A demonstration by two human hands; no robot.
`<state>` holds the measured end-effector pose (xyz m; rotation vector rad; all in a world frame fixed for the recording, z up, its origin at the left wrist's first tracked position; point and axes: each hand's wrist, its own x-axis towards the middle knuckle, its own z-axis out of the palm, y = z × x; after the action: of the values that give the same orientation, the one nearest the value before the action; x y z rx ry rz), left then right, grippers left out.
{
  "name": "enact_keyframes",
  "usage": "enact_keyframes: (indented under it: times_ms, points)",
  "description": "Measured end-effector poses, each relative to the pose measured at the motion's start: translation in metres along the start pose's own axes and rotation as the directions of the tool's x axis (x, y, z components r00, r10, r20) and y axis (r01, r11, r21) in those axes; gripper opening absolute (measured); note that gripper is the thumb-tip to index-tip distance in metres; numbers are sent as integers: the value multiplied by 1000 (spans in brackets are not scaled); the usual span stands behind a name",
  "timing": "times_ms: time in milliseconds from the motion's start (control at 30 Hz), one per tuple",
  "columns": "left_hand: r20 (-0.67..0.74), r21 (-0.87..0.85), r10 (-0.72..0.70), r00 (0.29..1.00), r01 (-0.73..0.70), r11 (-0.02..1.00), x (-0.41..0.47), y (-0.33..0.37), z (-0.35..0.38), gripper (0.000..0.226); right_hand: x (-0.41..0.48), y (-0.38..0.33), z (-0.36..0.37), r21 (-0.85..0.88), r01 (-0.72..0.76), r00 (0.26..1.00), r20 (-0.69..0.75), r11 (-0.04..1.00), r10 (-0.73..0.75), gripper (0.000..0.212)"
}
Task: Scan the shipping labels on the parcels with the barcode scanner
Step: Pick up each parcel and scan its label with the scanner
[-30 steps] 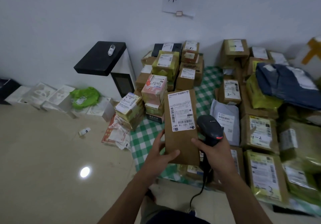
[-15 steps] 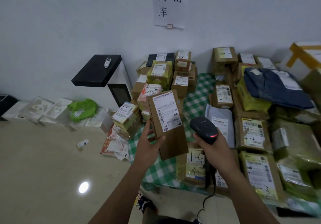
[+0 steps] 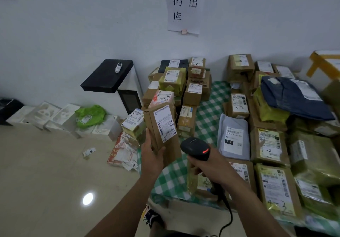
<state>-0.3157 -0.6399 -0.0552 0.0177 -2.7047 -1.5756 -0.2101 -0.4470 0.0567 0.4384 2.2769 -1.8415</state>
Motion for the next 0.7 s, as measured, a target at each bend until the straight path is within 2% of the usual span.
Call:
enact_keyframes:
  times_ms: [533, 700]
  points:
    - [-8, 10, 18, 1000, -18, 1000, 4, -11, 1, 97, 5, 10, -6, -32, -30, 999, 35, 999, 31, 25]
    - [27, -59, 8, 1000, -6, 998, 4, 1, 3, 91, 7, 19, -14, 17, -47, 999, -19, 999, 48, 25]
